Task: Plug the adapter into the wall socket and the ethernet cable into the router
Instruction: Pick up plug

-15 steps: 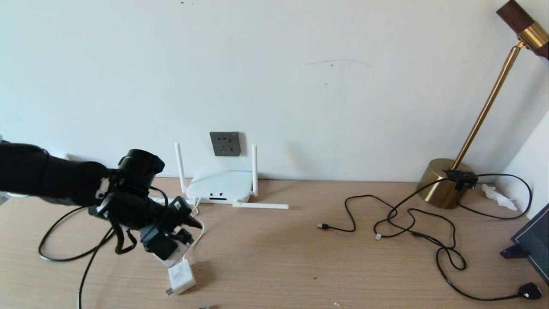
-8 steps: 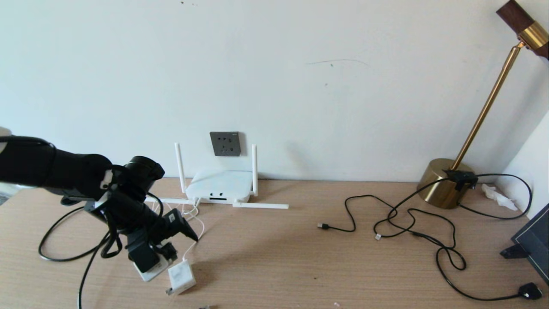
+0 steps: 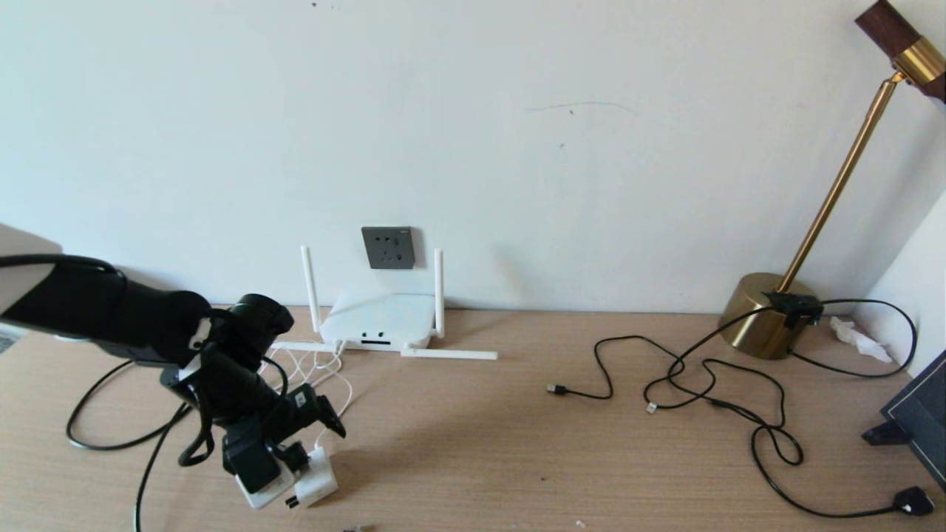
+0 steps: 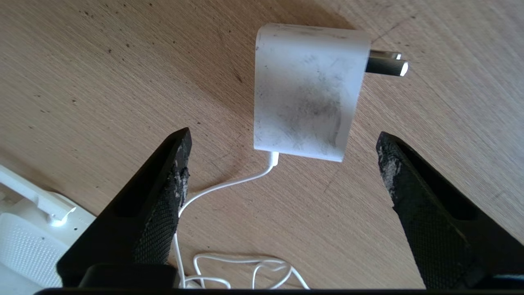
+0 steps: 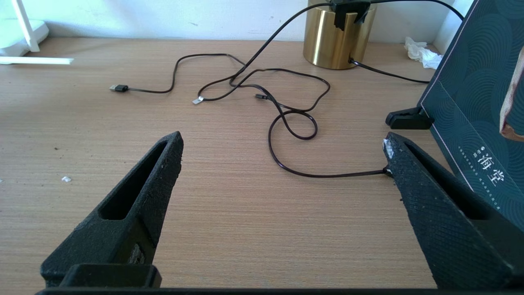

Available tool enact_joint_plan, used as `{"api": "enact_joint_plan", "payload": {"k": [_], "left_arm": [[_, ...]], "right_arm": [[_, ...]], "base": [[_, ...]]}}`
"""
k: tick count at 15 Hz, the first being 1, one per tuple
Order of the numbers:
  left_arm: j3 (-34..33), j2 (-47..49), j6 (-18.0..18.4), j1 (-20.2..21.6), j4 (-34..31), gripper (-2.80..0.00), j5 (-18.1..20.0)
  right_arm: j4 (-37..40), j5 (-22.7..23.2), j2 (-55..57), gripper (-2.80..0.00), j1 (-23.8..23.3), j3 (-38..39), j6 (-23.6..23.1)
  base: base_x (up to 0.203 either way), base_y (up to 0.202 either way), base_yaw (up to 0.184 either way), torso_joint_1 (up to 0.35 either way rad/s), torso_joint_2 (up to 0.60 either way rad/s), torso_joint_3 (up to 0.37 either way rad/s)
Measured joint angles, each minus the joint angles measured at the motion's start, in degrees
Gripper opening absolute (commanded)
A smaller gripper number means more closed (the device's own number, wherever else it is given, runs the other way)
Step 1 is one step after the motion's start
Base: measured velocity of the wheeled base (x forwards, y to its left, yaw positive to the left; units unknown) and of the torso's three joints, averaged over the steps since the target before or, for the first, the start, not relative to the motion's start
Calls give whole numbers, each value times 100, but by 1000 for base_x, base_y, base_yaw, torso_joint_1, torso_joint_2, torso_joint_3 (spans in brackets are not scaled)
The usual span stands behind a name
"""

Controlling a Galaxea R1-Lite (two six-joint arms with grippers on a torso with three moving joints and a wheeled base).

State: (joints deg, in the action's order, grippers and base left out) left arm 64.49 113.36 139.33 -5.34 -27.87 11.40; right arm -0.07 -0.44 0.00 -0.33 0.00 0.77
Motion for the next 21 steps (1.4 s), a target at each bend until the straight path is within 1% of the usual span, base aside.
{"api": "enact_joint_plan", "payload": {"k": [3, 6, 9, 12, 16, 17, 21], "left_arm": [[-60, 91, -137, -2, 210, 0, -60], [-63, 105, -151, -2, 343, 0, -285], [-73, 106, -200, -6, 349, 0, -300], [-171, 105, -426, -66, 351, 0, -296], [-308, 139, -533, -160, 527, 0, -301], [-369, 155, -593, -171, 609, -280, -300], [-473, 201, -661, -179, 732, -280, -302]], "right_arm": [[2, 0, 0, 0, -2, 0, 0], [2, 0, 0, 0, 0, 0, 1], [2, 0, 0, 0, 0, 0, 0], [2, 0, 0, 0, 0, 0, 0], [3, 2, 0, 0, -2, 0, 0], [5, 0, 0, 0, 0, 0, 0], [2, -1, 0, 0, -1, 0, -1]], "base": [[0, 0, 0, 0, 0, 0], [0, 0, 0, 0, 0, 0], [0, 0, 0, 0, 0, 0], [0, 0, 0, 0, 0, 0], [0, 0, 0, 0, 0, 0], [0, 0, 0, 0, 0, 0], [0, 0, 0, 0, 0, 0]]}}
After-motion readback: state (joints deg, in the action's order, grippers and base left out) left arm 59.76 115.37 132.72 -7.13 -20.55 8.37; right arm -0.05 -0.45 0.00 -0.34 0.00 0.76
